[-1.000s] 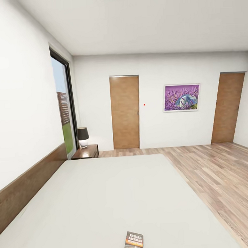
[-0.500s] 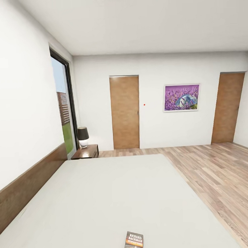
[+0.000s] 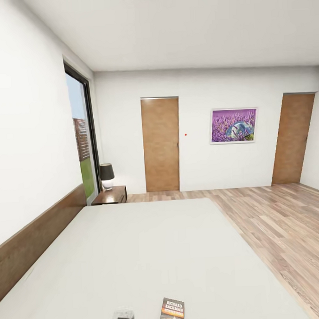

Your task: In the bedroom, move the book from the bed onto either nightstand, and place the two sandals side by side next to the bed.

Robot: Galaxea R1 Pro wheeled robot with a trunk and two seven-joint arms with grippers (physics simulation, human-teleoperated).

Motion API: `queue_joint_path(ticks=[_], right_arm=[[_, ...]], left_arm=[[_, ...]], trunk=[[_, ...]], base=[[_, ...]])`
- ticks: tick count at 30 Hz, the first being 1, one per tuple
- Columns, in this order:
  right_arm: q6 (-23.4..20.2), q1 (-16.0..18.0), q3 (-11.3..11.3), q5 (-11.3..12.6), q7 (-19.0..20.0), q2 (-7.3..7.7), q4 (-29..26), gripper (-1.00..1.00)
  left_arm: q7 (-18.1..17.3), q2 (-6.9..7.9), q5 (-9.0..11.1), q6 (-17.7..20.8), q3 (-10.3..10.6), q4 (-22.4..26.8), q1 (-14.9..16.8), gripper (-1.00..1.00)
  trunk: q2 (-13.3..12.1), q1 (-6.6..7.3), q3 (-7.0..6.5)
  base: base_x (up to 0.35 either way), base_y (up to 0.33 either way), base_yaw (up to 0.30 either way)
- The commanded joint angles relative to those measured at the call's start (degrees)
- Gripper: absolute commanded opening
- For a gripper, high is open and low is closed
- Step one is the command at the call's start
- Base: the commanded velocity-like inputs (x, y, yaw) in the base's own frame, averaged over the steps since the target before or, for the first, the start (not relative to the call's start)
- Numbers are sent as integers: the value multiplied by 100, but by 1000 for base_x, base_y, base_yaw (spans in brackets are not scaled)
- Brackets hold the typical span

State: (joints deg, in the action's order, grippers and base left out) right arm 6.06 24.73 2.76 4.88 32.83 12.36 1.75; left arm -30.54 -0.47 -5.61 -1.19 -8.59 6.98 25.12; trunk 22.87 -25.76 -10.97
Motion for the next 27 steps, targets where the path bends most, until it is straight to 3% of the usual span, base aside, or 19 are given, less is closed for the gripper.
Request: queue_joint_path(ticks=[1,2,7,9,10,16,21,22,27], right_arm=[[10,6,22,36,30,0,19,100],[10,6,22,36,30,-2,19,100],[10,6,22,36,30,1,19,100],[10,6,22,34,30,0,19,100],[10,6,22,33,30,-2,19,100],[12,6,22,31,30,-4,19,100],[10,6,22,30,30,-2,19,100],[10,6,22,30,30,-2,19,100],[10,6,22,30,30,-1,19,100]], left_arm=[[-22,-10,-51,249,-32,221,55,100],[-30,-40,-30,806,-29,746,145,100],[-35,-198,-5,2248,-18,2329,256,100],[-33,-304,0,2745,-15,2960,279,100],[-32,-429,3,3169,-14,3552,301,100],[47,-780,6,4196,1,4974,477,100],[290,-935,16,4617,14,5299,952,100],[419,-952,22,4703,18,5339,1175,100],[779,-952,152,4813,28,5139,1633,100]], trunk=[[5,-2,4],[5,-2,4],[5,-2,4],[5,-2,4],[5,-2,4],[5,-2,4],[5,-2,4],[5,-2,4],[5,-2,4]], base=[[0,0,0],[0,0,0],[0,0,0],[0,0,0],[0,0,0],[0,0,0],[0,0,0],[0,0,0],[11,0,0]])
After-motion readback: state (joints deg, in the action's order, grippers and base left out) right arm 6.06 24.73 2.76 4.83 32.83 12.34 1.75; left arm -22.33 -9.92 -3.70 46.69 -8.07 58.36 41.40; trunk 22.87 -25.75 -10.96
